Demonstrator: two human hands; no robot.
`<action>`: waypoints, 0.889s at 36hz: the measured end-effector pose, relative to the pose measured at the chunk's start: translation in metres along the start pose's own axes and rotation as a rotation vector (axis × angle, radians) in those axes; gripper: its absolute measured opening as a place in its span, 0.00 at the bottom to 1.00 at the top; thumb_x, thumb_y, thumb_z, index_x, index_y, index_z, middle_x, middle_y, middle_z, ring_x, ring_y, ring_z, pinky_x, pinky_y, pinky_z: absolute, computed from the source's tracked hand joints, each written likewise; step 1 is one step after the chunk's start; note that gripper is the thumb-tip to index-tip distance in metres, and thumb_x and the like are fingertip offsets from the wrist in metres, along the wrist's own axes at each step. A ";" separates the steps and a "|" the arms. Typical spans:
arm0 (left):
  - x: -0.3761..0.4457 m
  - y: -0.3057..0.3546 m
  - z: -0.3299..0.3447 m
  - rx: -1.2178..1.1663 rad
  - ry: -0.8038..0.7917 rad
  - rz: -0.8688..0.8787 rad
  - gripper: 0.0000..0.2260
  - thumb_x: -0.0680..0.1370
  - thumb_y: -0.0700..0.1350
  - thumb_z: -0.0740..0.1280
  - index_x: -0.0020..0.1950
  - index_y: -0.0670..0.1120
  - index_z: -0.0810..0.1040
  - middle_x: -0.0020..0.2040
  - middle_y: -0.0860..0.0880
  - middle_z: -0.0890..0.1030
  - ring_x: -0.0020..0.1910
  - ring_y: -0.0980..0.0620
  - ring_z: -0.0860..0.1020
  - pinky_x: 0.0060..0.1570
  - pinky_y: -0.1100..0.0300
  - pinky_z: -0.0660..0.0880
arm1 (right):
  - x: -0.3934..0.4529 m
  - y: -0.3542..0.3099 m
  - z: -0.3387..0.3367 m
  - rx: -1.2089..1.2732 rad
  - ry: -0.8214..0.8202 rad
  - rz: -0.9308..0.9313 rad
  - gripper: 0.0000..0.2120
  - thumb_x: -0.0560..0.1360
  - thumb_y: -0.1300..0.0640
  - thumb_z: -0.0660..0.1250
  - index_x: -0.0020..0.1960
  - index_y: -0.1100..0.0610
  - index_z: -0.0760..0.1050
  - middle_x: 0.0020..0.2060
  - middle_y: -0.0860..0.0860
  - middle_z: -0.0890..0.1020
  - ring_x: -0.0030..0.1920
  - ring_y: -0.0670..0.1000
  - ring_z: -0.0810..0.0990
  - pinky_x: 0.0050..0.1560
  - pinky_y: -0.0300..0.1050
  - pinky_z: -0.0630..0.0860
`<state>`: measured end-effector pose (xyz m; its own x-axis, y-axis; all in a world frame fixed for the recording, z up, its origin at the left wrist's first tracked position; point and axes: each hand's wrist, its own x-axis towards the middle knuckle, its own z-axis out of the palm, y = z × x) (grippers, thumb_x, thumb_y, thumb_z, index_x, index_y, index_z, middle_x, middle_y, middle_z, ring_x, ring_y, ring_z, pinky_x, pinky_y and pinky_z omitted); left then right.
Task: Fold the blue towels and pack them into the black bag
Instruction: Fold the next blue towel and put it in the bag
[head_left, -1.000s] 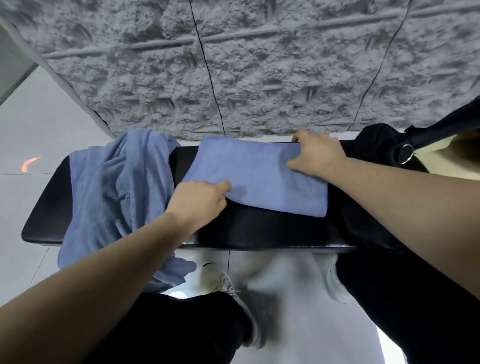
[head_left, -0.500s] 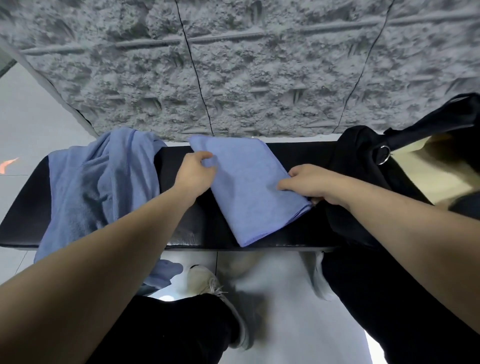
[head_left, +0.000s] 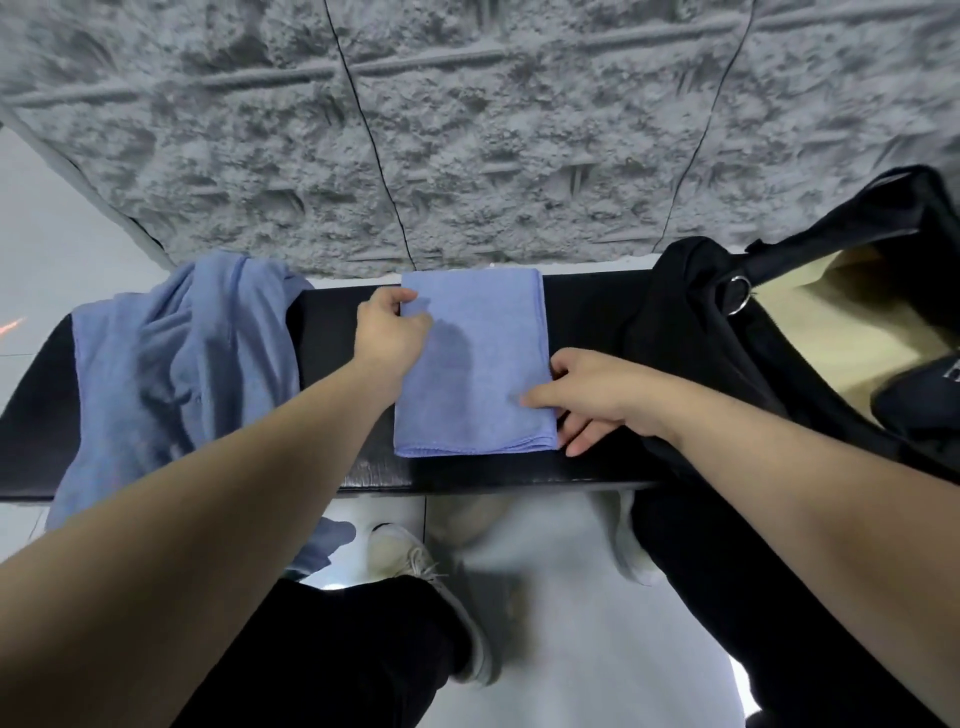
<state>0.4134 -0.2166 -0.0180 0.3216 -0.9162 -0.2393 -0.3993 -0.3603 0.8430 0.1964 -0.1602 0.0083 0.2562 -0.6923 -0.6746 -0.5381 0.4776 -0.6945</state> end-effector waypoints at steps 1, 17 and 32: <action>-0.007 -0.002 -0.003 0.040 -0.027 0.006 0.17 0.80 0.43 0.67 0.68 0.47 0.71 0.62 0.51 0.72 0.35 0.56 0.73 0.31 0.63 0.70 | -0.002 0.002 0.001 0.007 0.007 0.002 0.11 0.77 0.57 0.70 0.54 0.56 0.69 0.46 0.58 0.81 0.33 0.52 0.83 0.33 0.47 0.82; -0.094 -0.024 -0.045 0.596 -0.181 0.307 0.15 0.76 0.44 0.70 0.61 0.50 0.73 0.61 0.50 0.65 0.54 0.45 0.71 0.56 0.54 0.71 | -0.041 0.030 0.014 -0.436 0.371 -0.186 0.21 0.74 0.52 0.70 0.62 0.49 0.64 0.37 0.50 0.77 0.36 0.51 0.77 0.35 0.45 0.70; -0.129 -0.024 -0.024 1.062 -0.424 0.709 0.16 0.75 0.44 0.67 0.62 0.52 0.74 0.59 0.52 0.73 0.55 0.48 0.71 0.46 0.59 0.62 | -0.035 0.042 0.044 -0.936 0.271 -0.703 0.14 0.74 0.59 0.64 0.58 0.53 0.78 0.49 0.50 0.77 0.52 0.54 0.73 0.56 0.53 0.73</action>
<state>0.4019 -0.0853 0.0043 -0.4416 -0.8741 -0.2023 -0.8971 0.4270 0.1136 0.2003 -0.0920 -0.0084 0.6110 -0.7886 -0.0687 -0.7517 -0.5508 -0.3626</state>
